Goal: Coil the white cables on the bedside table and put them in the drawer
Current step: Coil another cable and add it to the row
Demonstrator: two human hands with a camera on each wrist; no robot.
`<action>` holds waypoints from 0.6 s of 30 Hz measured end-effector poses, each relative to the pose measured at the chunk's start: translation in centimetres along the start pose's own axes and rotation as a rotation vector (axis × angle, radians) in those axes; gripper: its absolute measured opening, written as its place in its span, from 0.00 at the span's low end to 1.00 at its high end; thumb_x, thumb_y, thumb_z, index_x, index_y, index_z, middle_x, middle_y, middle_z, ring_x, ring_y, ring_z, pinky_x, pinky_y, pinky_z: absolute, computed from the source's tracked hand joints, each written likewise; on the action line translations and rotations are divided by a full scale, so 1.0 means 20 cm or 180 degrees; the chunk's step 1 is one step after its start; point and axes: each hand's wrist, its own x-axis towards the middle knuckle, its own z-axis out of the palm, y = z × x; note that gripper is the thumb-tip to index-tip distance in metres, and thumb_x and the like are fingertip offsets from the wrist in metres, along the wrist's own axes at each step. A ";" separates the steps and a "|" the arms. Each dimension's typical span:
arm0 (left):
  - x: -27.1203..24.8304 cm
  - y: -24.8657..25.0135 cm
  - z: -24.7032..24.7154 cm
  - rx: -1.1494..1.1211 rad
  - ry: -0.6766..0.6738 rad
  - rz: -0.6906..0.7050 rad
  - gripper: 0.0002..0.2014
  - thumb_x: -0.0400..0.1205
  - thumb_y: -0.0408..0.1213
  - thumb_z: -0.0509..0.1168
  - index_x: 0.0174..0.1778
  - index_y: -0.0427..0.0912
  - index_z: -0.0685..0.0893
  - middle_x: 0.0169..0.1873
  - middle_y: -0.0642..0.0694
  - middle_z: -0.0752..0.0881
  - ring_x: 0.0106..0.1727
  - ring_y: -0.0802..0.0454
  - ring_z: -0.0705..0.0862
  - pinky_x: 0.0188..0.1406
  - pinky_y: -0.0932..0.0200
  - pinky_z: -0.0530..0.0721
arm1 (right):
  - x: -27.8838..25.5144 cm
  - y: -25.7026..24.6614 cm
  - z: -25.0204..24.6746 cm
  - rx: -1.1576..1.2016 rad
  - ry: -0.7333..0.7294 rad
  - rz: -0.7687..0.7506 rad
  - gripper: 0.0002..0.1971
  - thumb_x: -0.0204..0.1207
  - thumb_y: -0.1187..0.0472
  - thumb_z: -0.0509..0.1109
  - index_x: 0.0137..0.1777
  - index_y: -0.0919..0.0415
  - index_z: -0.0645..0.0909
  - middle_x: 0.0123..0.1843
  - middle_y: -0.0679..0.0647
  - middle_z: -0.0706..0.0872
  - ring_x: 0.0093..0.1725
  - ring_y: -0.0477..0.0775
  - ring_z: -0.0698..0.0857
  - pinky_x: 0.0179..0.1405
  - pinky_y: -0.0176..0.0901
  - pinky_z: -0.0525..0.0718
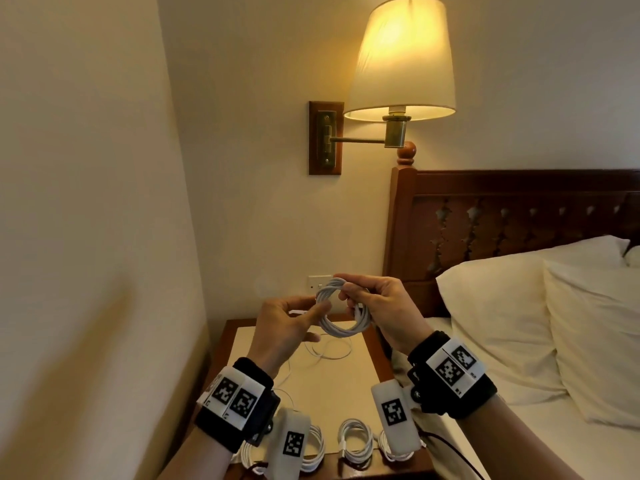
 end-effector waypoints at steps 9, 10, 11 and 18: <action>-0.03 -0.14 -0.06 0.0197 -0.0419 -0.0483 0.08 0.78 0.37 0.73 0.50 0.40 0.91 0.32 0.46 0.88 0.28 0.58 0.75 0.21 0.64 0.71 | -0.05 0.19 -0.04 -0.0685 0.0040 0.0220 0.10 0.81 0.66 0.68 0.58 0.60 0.87 0.41 0.55 0.92 0.35 0.45 0.83 0.35 0.35 0.84; -0.03 -0.16 -0.07 0.0145 -0.0539 -0.0655 0.08 0.78 0.38 0.73 0.50 0.38 0.91 0.34 0.45 0.88 0.29 0.58 0.75 0.21 0.65 0.71 | -0.05 0.22 -0.05 -0.0737 0.0039 0.0291 0.10 0.82 0.66 0.68 0.59 0.61 0.87 0.44 0.58 0.92 0.36 0.46 0.83 0.35 0.35 0.84; -0.03 -0.20 -0.08 0.0144 -0.0628 -0.0807 0.09 0.78 0.38 0.73 0.49 0.37 0.92 0.35 0.44 0.88 0.29 0.58 0.76 0.22 0.66 0.72 | -0.06 0.26 -0.05 -0.0807 0.0016 0.0352 0.11 0.82 0.65 0.68 0.60 0.61 0.87 0.46 0.59 0.92 0.37 0.46 0.84 0.36 0.35 0.85; 0.05 -0.48 -0.15 -0.0331 0.0421 -0.1577 0.08 0.75 0.31 0.76 0.43 0.28 0.89 0.25 0.43 0.82 0.19 0.56 0.77 0.20 0.66 0.79 | -0.29 0.58 -0.20 -0.1472 0.0285 0.0804 0.15 0.82 0.57 0.69 0.68 0.52 0.81 0.61 0.47 0.87 0.54 0.44 0.87 0.50 0.40 0.89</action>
